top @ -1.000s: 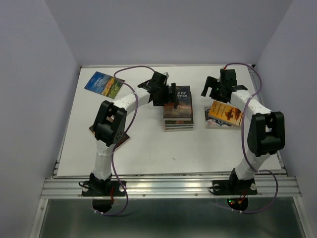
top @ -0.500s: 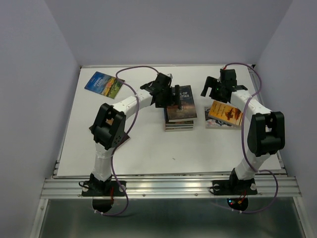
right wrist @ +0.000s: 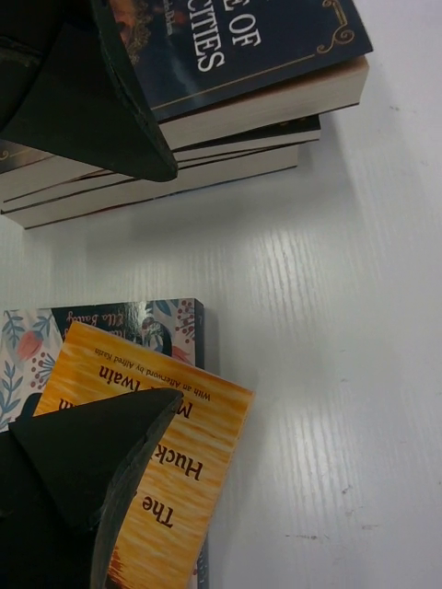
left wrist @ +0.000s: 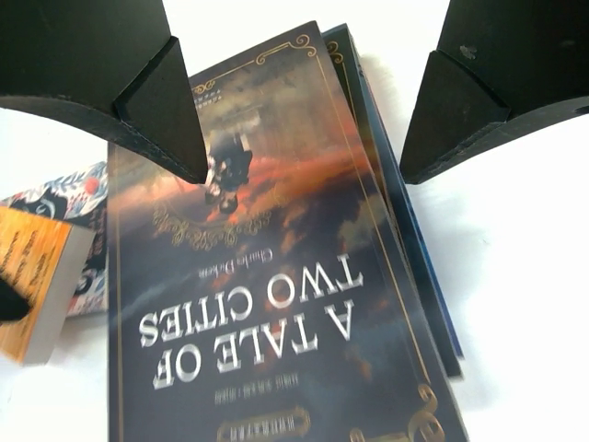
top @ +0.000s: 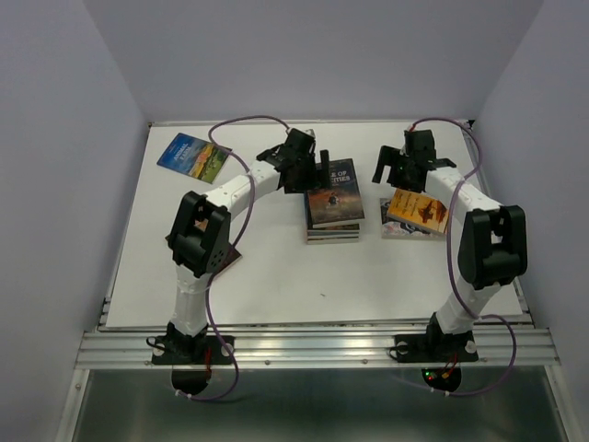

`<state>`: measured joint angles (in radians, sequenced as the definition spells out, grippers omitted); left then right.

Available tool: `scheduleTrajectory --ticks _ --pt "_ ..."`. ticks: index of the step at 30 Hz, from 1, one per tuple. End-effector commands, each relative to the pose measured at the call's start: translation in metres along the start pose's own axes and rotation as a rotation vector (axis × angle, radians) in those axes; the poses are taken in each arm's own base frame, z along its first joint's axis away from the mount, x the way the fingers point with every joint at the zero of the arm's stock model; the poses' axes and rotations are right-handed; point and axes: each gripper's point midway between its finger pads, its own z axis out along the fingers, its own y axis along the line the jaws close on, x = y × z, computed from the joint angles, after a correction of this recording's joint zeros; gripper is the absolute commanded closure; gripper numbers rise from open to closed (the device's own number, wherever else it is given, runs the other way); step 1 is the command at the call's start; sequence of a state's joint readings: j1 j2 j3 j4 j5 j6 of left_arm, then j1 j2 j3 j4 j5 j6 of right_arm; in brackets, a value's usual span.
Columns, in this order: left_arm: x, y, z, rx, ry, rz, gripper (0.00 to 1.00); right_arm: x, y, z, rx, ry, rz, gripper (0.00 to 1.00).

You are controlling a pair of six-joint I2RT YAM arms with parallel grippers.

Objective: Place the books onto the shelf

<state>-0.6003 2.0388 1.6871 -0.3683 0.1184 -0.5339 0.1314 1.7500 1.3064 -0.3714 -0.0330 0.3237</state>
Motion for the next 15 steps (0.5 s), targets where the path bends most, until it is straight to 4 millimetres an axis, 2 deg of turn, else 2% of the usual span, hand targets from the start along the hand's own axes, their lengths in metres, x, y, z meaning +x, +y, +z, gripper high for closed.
scheduleTrajectory --ticks 1,5,8,14,15 --pt "-0.061 -0.008 -0.041 0.033 -0.157 -0.024 0.01 0.002 -0.002 0.007 0.067 0.013 -0.091 0.0" --pt "-0.085 0.001 -0.044 0.033 -0.185 -0.035 0.01 0.027 0.015 0.011 0.053 0.064 -0.203 0.0" --pt "-0.101 0.015 -0.049 0.019 -0.203 -0.056 0.01 0.037 0.018 0.013 0.043 0.088 -0.213 0.0" --pt "-0.117 0.041 -0.066 0.004 -0.253 -0.109 0.01 0.057 0.028 0.009 0.007 0.123 -0.191 0.0" --pt "-0.116 0.053 -0.065 -0.014 -0.252 -0.124 0.01 0.059 0.028 0.007 0.004 0.126 -0.187 0.0"
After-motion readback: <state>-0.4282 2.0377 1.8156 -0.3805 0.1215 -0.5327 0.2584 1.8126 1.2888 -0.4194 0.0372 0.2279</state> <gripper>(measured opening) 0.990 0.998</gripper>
